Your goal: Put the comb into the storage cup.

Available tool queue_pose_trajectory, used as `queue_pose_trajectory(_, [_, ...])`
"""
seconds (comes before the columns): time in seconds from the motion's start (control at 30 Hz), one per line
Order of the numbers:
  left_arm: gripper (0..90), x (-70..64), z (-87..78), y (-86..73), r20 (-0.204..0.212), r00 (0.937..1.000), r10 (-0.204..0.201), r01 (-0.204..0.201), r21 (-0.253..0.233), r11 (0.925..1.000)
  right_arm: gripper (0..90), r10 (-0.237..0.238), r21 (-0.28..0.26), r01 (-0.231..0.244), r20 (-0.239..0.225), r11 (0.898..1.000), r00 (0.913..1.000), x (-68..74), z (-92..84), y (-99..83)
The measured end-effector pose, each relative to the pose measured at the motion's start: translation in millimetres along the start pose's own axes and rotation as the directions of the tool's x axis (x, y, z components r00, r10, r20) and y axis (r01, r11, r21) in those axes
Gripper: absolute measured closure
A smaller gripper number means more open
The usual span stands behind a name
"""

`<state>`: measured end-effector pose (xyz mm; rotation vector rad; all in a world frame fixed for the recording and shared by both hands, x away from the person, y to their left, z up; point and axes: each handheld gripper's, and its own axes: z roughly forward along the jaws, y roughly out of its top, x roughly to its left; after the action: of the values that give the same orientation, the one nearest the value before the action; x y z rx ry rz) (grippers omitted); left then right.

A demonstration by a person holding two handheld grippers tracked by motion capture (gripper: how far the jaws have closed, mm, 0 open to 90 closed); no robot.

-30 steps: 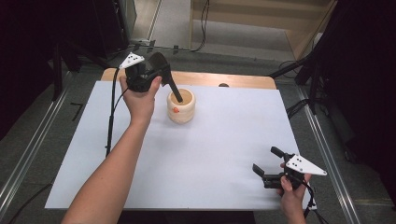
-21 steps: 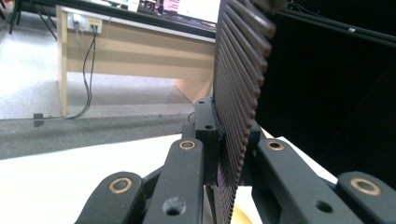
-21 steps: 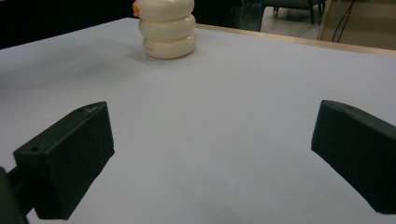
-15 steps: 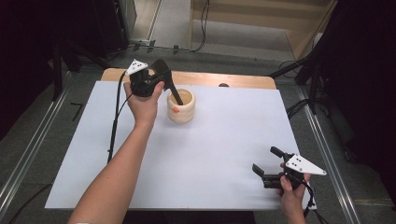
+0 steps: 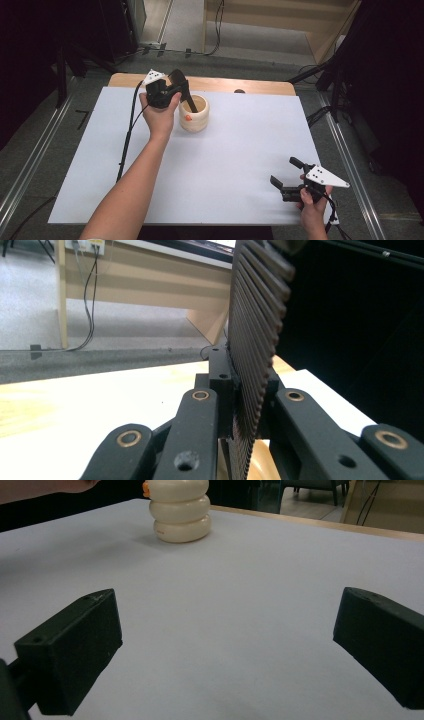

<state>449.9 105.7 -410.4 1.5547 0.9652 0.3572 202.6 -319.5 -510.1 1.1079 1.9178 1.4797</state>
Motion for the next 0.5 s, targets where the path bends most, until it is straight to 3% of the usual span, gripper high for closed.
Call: queue_pose_trajectory(0.5, [84.8, 0.5, 8.7, -13.4, 0.001, 0.9996, -0.03, 0.03, 0.024, 0.9993, 0.0, 0.001, 0.002, -0.001, 0.003, 1.0, 1.0, -0.2, 0.0, 0.0])
